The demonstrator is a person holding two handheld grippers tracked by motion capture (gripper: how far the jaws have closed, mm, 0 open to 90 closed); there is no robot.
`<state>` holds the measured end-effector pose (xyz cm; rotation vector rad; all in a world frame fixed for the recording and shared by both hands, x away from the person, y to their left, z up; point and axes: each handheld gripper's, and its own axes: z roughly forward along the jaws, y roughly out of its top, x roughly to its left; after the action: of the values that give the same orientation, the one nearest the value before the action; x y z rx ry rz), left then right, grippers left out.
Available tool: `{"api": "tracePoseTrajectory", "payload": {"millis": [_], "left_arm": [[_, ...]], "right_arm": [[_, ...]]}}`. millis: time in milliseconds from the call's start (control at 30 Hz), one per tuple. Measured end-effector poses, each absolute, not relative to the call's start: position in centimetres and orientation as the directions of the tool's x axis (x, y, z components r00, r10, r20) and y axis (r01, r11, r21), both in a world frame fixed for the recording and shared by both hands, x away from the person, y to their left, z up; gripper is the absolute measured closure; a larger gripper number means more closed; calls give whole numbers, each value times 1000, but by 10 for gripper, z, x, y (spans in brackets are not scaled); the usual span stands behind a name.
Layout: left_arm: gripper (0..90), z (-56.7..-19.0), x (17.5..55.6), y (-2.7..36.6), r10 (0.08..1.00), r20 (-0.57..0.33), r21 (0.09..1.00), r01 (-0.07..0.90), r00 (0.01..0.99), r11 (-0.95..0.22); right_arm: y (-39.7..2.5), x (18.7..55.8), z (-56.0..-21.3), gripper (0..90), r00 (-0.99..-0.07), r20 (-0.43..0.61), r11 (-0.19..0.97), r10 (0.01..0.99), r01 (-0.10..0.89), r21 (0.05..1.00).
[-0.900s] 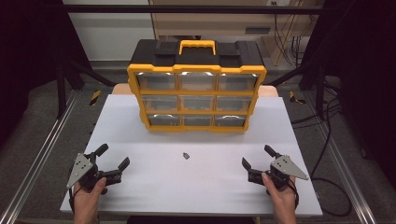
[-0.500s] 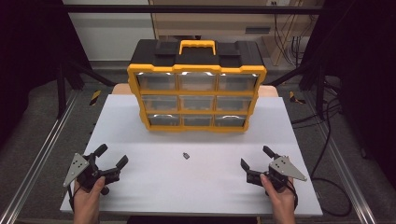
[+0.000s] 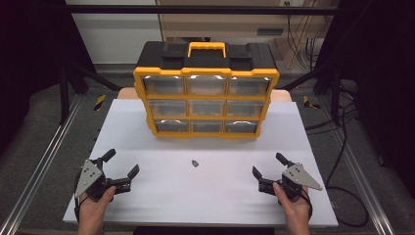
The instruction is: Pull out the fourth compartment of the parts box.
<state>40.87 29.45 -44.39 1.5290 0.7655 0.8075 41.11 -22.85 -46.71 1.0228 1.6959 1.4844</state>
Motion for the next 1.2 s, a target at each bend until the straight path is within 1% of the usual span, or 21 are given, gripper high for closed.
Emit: {"api": "tracePoseTrajectory", "payload": {"millis": [167,267,300,367,433,467,767,800,867,1200], "left_arm": [[5,-437,416,280,816,121,988,10,565,-154],[7,-429,420,271,800,195,972,-4,567,-234],[13,-425,421,268,796,186,971,19,576,-240],[15,-418,424,263,787,177,970,30,591,-241],[15,-411,428,257,773,222,956,24,594,-293],[15,-403,432,252,760,274,939,7,589,-344],[26,-379,446,235,720,397,883,-22,569,-469],[26,-379,446,235,720,397,883,-22,569,-469],[30,-373,451,232,709,428,866,-30,560,-499],[40,-360,464,219,685,482,834,-46,546,-550]], "right_arm": [[-225,412,-465,32,-494,11,61,869,130,990],[-223,412,-465,31,-497,2,72,868,130,989],[-223,411,-465,31,-499,4,70,867,129,989],[-223,411,-465,30,-500,2,72,866,130,989],[-224,411,-465,31,-499,3,72,866,131,989],[-225,412,-465,31,-495,6,69,869,133,989],[-225,410,-464,31,-492,10,61,870,127,990],[-226,410,-463,31,-492,11,60,871,127,990],[-226,409,-463,31,-491,13,56,871,126,990],[-229,408,-462,30,-483,20,45,875,123,991]]}}
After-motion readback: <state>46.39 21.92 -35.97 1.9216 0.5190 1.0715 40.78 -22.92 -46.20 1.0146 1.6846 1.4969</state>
